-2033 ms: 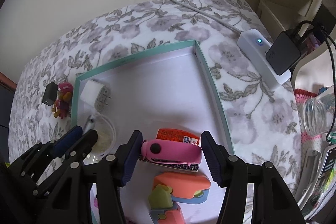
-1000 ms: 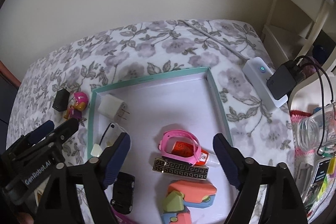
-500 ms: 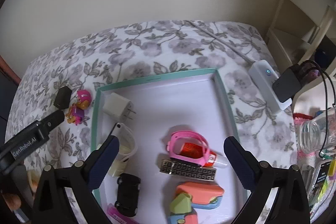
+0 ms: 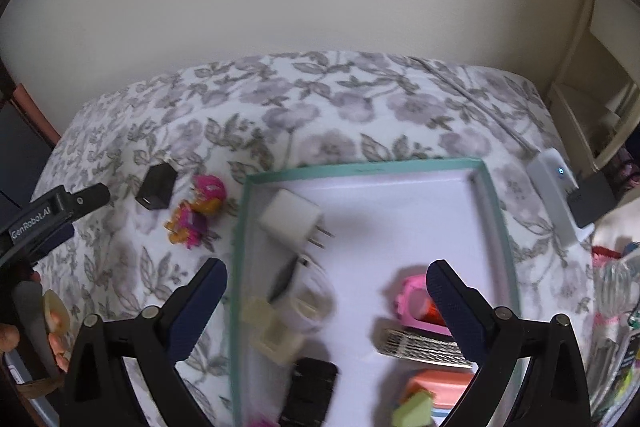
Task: Organize rigid objects
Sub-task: 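Move both tools back to the charger block and toy figure beside the tray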
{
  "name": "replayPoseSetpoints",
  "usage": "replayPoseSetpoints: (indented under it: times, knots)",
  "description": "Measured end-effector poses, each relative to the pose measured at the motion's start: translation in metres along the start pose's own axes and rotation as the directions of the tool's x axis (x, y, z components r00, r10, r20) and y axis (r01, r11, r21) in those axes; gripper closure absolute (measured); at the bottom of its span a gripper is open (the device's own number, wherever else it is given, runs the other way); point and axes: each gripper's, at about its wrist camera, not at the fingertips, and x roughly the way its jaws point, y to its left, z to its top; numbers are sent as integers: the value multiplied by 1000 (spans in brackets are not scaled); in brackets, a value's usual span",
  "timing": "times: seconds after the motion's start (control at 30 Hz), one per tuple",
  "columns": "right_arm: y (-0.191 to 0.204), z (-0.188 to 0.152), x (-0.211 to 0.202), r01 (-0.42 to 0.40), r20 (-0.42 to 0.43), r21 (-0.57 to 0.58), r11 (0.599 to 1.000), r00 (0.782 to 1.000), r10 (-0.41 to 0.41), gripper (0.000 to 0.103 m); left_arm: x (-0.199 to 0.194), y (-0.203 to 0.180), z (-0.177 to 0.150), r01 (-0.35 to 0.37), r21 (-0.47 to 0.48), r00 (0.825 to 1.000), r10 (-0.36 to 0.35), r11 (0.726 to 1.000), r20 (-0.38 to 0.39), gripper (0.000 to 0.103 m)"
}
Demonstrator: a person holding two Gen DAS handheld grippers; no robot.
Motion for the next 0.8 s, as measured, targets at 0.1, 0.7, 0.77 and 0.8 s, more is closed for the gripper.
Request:
replayPoseSetpoints:
  times: [0.1,0.7,0.77,0.8]
  knots:
    - [14,4,6,-38,13,-10,999,999,38,1,5,10,7,6,-14,1000,-6,1000,-12,4]
    - [109,41,74,-115,-64,-188,975,992,105,13,59,23,36,59,-10,995,-60,998,-82,5]
    - [112,40,84,-108,-86,-197,974,992,93,16,64,22,37,61,-2,994,-61,998,-87,5]
    - [113,40,89,-107,-95,-195,975,991,90,17,66,22,38,62,1,994,-62,998,-88,5]
